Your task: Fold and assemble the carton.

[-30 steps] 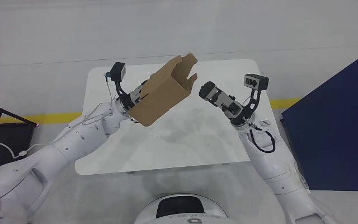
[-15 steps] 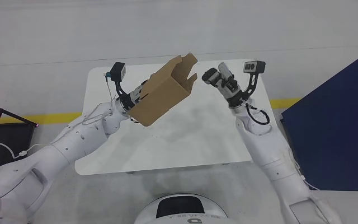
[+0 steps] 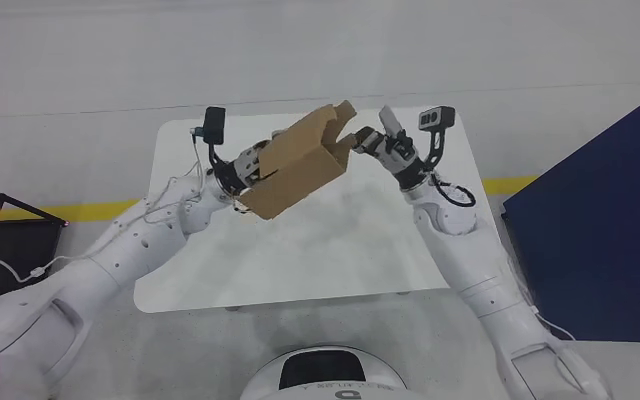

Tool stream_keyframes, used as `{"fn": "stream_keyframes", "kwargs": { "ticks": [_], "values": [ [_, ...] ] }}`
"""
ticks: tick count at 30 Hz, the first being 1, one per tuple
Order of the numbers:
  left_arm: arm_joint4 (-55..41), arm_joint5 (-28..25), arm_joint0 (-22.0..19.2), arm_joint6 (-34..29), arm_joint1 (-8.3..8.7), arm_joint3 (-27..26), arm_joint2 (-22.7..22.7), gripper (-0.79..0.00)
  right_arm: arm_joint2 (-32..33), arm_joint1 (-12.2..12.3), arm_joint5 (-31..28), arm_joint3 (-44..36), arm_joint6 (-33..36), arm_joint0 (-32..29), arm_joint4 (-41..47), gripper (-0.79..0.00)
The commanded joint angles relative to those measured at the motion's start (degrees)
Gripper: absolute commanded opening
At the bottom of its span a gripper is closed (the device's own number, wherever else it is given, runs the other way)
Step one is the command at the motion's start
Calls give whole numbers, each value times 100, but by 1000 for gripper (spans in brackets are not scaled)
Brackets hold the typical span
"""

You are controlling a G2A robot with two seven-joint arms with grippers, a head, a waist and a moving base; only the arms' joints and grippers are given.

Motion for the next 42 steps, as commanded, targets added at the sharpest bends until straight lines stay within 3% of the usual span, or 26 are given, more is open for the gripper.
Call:
{"fn": "stream_keyframes", "kwargs": {
  "ticks": [1,4,9,11,13,21,33,42],
  "values": [
    [458,-206,100,377,-19,105,-134,-785,11,7,375,138,651,86,471,0],
    [742,-433,187,706,-80,214,-315,-785,23,-3,603,393,1128,235,801,0],
    [730,-543,361,596,-139,125,-794,-785,49,-36,811,696,2116,359,1576,-12],
    [899,-571,442,567,-150,141,-986,-785,56,-43,853,800,2348,388,1667,-142],
    [1110,-571,511,567,-167,148,-1139,-785,23,-49,847,894,2396,431,1502,-200],
    [1622,-571,675,567,-278,87,-1416,-785,-336,-130,815,909,2165,571,708,-182],
    [1732,-571,757,567,-379,258,-1582,-785,-114,-149,653,862,2681,459,1270,-256],
    [1815,-571,725,567,-417,204,-1506,-785,-226,-180,732,788,2786,492,989,-240]
  ]
}}
